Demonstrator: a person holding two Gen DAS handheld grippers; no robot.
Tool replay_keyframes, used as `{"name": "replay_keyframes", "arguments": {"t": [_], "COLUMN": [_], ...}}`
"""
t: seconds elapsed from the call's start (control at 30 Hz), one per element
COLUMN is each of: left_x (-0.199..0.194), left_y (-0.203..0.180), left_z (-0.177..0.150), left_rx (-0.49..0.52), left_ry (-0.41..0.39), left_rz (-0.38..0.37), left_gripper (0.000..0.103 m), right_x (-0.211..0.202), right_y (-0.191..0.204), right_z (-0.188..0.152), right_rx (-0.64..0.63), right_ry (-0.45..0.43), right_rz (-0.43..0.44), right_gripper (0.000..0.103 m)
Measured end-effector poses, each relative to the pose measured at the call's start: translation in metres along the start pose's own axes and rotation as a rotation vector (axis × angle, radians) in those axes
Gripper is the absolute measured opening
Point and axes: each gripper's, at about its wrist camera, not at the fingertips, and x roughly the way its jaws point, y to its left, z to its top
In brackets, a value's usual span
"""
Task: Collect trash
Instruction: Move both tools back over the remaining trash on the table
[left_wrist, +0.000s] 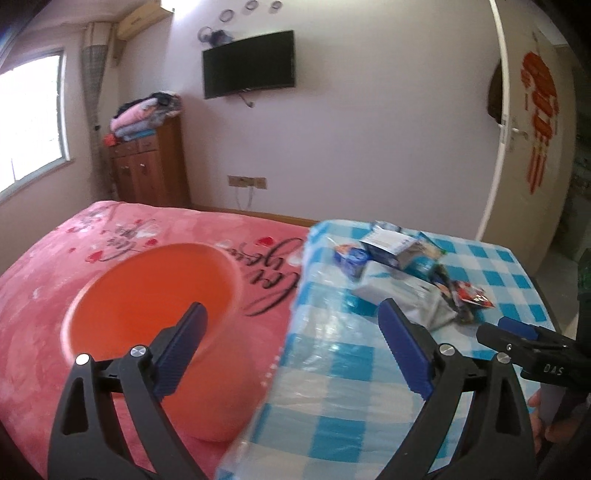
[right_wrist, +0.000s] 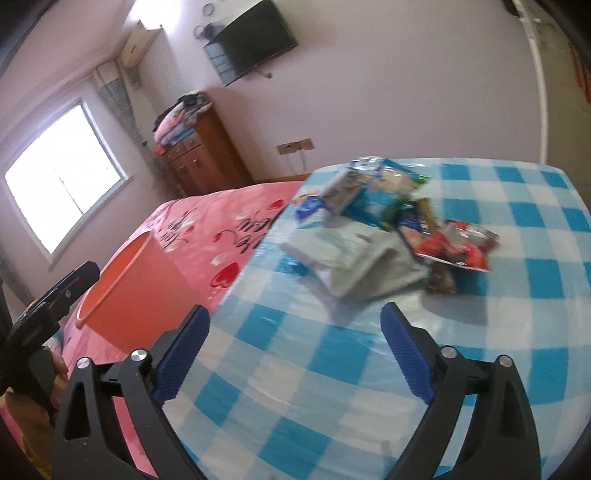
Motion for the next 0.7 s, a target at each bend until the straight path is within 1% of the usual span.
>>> {"name": "replay_keyframes", "arguments": {"t": [0.2,0.33,0.43,0.6,0.7], "left_x": [0.02,0.035,0.048,0.085,0.106], "left_y": [-0.03,-0.046,-0.057,-0.076,-0.087], "left_z": [-0.004,-0.001,0.004,0.019,0.029], "left_rx": [0.009,-0.007,-0.026,-0.084,-0.104], "left_ry": [0.07,0.114,0.142,0.211,0.239], "left_rz": [-0.096,-0.151,-0.185,-0.251,-0.286], "left_gripper": [0.094,0.094,0.094,0.094,0.094], "right_x": [-0.013,-0.013,-0.01,0.002,0.012], "right_y": [-0.037,-0.059,-0.075,-0.103,-0.122], "right_z": [-0.013,-0.014,-0.008,0.007,0.014], "right_rx": [0.056,0.102,0.125,0.142,0.187], "right_ry": [-0.025,-0.032,-0.043,-0.04,-0.007], "right_rz": [-0.042,-0.041,-0.04,-0.056,-0.058], "right_gripper": [0.093,0.093,0.093,0.093,0.093]}}
